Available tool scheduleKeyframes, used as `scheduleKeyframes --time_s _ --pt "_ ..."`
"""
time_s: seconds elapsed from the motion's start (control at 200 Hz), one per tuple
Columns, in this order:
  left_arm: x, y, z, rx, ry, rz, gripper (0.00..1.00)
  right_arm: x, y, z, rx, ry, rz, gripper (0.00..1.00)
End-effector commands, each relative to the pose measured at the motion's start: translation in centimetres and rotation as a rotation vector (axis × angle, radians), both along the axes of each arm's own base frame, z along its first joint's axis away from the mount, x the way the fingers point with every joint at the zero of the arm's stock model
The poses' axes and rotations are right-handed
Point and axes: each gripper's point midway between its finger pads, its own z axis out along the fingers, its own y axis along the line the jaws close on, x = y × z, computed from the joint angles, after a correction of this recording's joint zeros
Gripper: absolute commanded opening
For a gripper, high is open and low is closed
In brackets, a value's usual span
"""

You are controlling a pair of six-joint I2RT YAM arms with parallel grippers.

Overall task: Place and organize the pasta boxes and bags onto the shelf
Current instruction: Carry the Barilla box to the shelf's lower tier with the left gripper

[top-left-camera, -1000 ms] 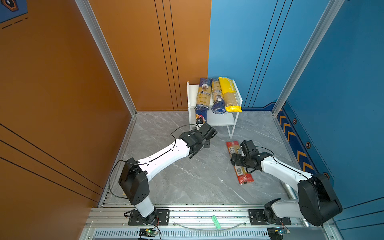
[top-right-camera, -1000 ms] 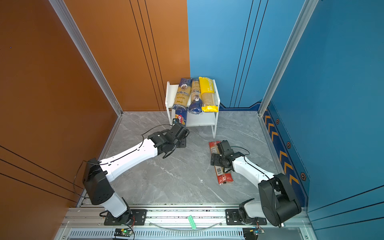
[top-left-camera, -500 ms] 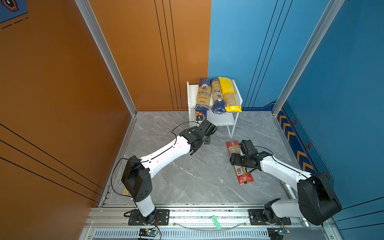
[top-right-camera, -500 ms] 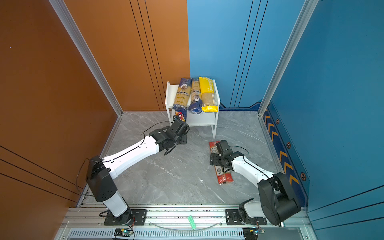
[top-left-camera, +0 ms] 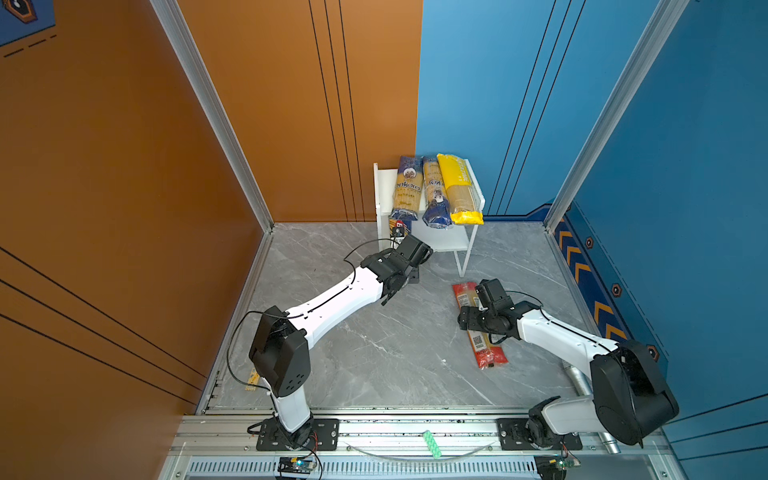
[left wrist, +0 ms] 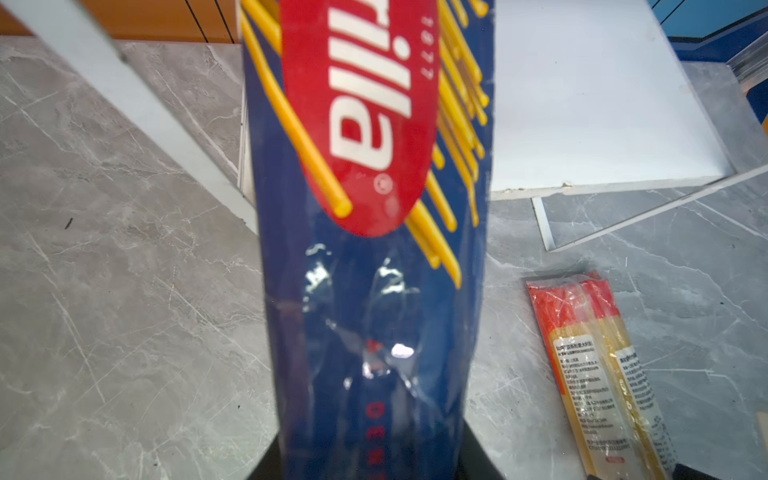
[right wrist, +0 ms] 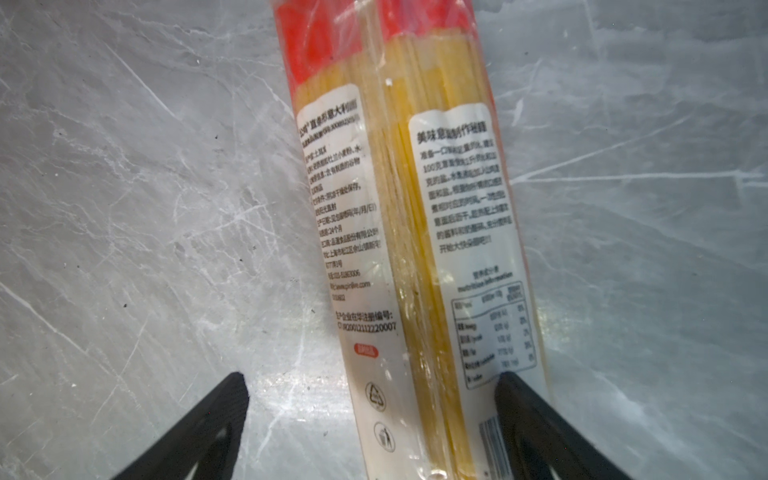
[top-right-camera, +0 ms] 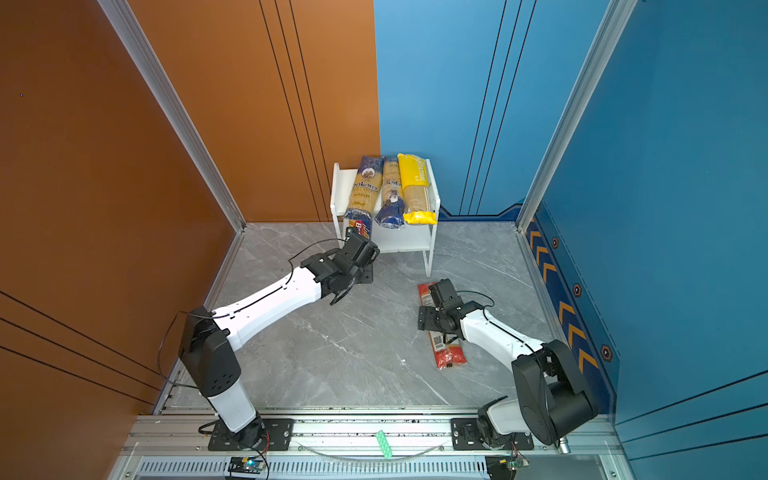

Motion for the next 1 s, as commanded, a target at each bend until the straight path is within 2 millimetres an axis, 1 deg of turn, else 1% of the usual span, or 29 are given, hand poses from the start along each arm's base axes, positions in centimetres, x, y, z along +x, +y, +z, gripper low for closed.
scheduleKeyframes --time_s 0.0,0.235,0.381,0.456,0.556,0.896,0.996 --pt "3.2 -0.1 6.3 -0.085 -0.214 0.068 0.0 -0.1 0.2 0.2 -0.014 0.016 0.004 0.91" --pt "4.4 0.0 6.1 -0.093 -0.215 0.086 0.0 -0.1 0.4 0.4 -0.019 0.016 0.009 0.91" --pt "5.0 0.4 5.8 -0.091 -0.215 0.104 0.0 -0.3 0.5 0.9 -0.032 0.005 0.014 0.91" --pt "5.3 0.6 5.5 -0.086 -0.212 0.11 0.0 -0.5 0.4 0.9 -0.035 0.004 0.012 0.91" --pt "5.7 0.8 5.6 -0.085 -0.215 0.113 0.0 -0.6 0.4 0.9 -0.037 0.006 0.01 0.91" --pt "6.7 0.4 5.3 -0.075 -0.209 0.094 0.0 -0.8 0.9 1.4 -0.048 -0.005 0.021 0.91" --pt "6.9 0.7 5.3 -0.079 -0.208 0.1 0.0 -0.9 1.0 1.5 -0.051 -0.004 0.024 0.91"
